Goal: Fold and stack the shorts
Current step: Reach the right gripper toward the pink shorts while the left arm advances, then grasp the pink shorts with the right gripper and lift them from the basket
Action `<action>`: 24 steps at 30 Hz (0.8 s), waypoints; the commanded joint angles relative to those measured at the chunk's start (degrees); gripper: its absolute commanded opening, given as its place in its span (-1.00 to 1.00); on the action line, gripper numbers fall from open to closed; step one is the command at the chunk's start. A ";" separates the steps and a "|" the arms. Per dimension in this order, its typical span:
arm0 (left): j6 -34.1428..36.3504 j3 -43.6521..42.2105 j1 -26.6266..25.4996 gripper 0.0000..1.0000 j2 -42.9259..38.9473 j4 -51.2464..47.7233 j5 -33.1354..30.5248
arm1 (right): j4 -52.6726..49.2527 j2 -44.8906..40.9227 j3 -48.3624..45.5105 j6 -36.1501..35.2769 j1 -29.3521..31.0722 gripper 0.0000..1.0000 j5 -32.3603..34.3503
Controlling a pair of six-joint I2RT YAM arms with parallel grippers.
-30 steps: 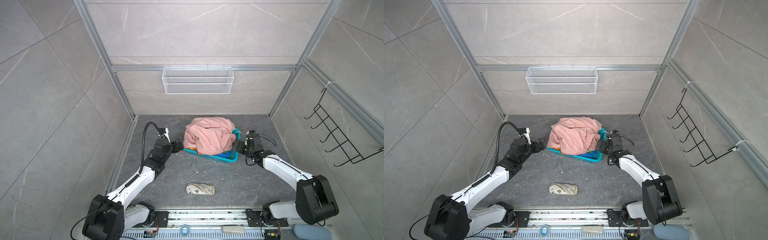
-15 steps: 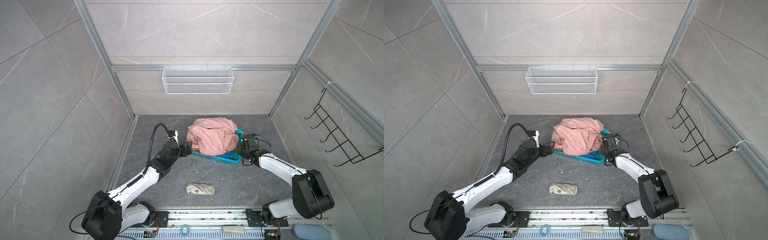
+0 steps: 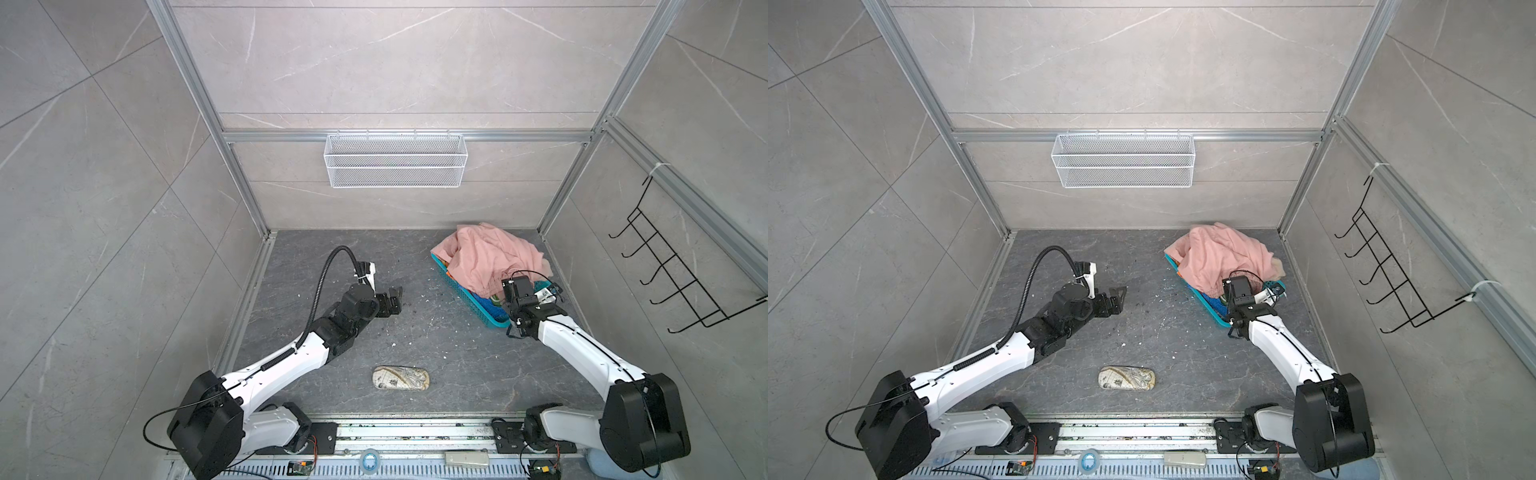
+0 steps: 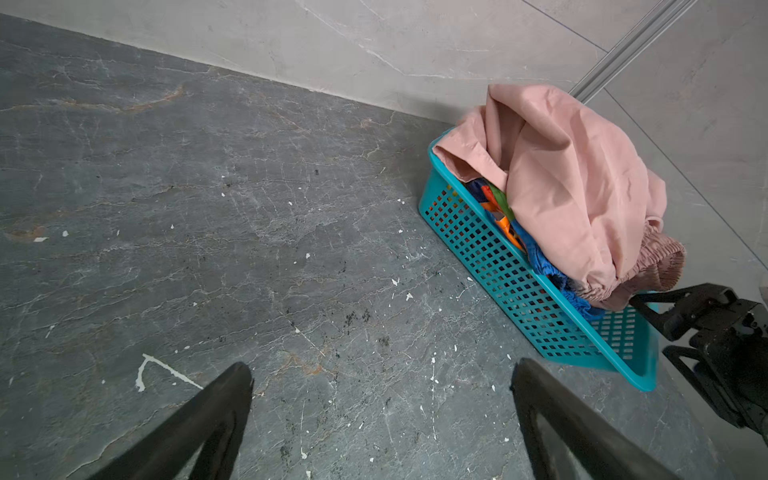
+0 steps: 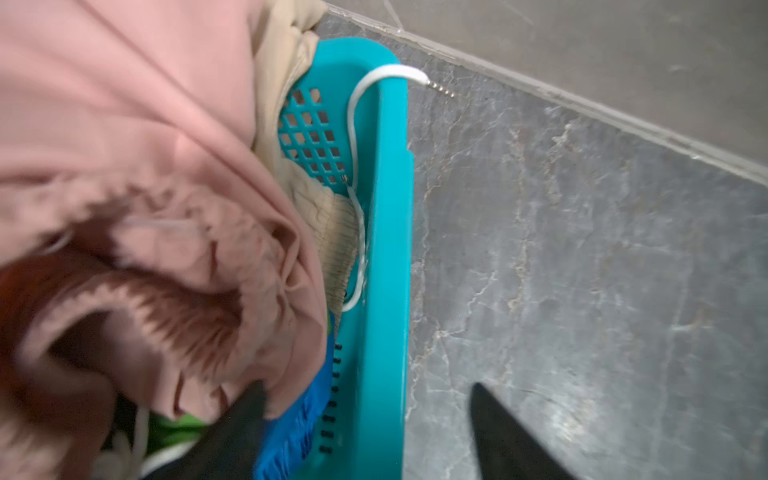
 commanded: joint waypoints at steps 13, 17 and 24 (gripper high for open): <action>-1.50 1.98 -0.23 0.99 -1.63 -0.02 0.11 | 1.79 0.81 13.80 -32.61 15.98 0.99 -14.68; -2.18 0.75 -0.36 0.99 -1.44 1.02 0.64 | -0.18 12.45 18.53 -35.66 19.73 0.95 -15.41; -2.73 -1.41 -0.38 0.99 -1.79 1.36 0.86 | -0.77 22.59 23.07 -39.12 20.20 0.66 -8.85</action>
